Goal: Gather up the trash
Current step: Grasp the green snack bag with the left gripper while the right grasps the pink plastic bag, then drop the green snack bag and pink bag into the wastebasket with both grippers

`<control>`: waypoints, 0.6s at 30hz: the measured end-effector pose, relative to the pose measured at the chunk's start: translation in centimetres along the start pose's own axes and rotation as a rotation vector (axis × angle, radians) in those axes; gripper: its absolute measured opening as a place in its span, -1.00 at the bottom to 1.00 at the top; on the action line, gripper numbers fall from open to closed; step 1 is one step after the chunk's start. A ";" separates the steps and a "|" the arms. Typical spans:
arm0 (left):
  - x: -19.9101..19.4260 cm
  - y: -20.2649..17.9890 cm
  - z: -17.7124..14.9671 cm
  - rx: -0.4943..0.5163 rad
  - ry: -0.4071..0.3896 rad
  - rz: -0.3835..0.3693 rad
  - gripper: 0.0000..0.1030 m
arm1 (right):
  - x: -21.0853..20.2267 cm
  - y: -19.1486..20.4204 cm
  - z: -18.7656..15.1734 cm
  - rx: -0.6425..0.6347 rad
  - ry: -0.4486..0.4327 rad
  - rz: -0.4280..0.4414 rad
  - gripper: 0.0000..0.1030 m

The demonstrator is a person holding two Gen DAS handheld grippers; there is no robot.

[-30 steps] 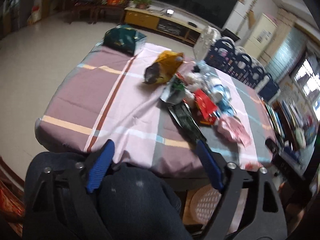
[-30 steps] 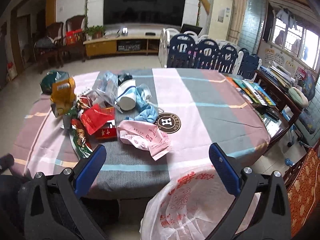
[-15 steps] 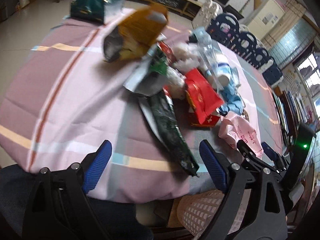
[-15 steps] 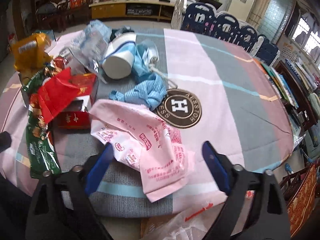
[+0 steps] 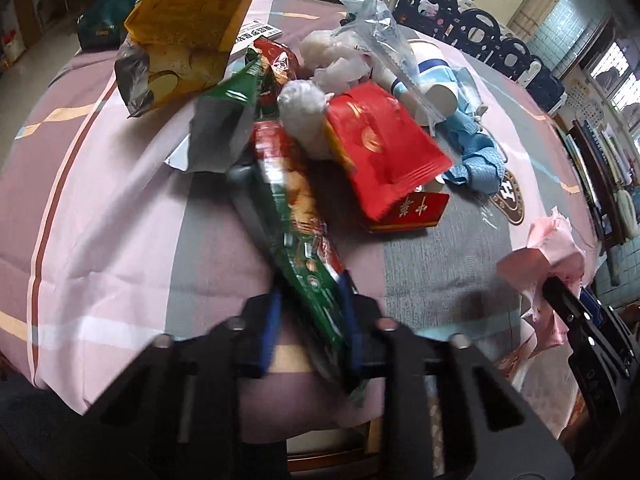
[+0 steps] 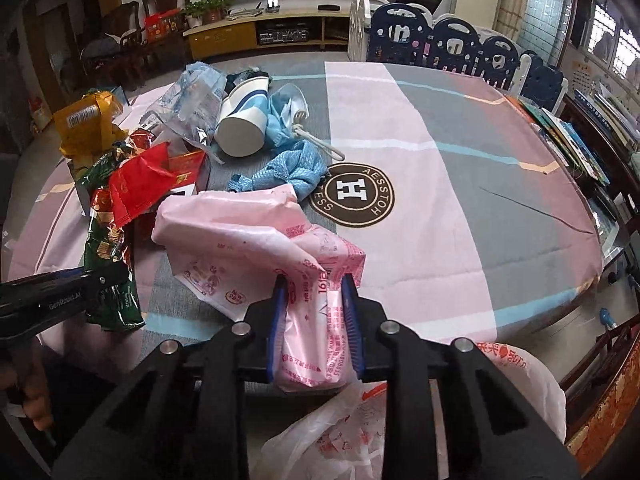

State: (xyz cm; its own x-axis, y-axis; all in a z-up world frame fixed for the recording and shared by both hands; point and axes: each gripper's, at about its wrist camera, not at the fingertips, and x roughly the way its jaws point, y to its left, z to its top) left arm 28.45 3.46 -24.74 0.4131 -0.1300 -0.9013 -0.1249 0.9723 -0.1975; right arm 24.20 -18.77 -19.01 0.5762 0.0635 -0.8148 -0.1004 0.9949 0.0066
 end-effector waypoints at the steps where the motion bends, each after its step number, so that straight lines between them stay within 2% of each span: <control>1: -0.2 0.2 0.1 -0.007 -0.003 0.001 -0.74 | -0.3 -0.1 0.0 0.001 -0.007 -0.001 -0.46; 10: -5.7 3.3 -0.6 -0.058 -0.116 0.026 -0.77 | -3.0 -0.3 -0.2 0.025 -0.053 0.001 -0.46; 14: -9.4 3.2 -1.3 -0.030 -0.204 0.067 -0.77 | -4.8 -0.5 -0.5 0.033 -0.081 -0.004 -0.46; 18: -11.6 3.2 -2.1 -0.034 -0.235 0.058 -0.77 | -6.5 -1.0 -0.8 0.043 -0.101 -0.013 -0.46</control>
State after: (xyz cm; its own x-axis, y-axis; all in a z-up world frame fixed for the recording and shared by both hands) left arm 21.33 7.71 -15.77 0.6026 -0.0217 -0.7977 -0.1834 0.9691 -0.1649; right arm 19.94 -20.28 -14.20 0.6564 0.0562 -0.7524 -0.0588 0.9980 0.0232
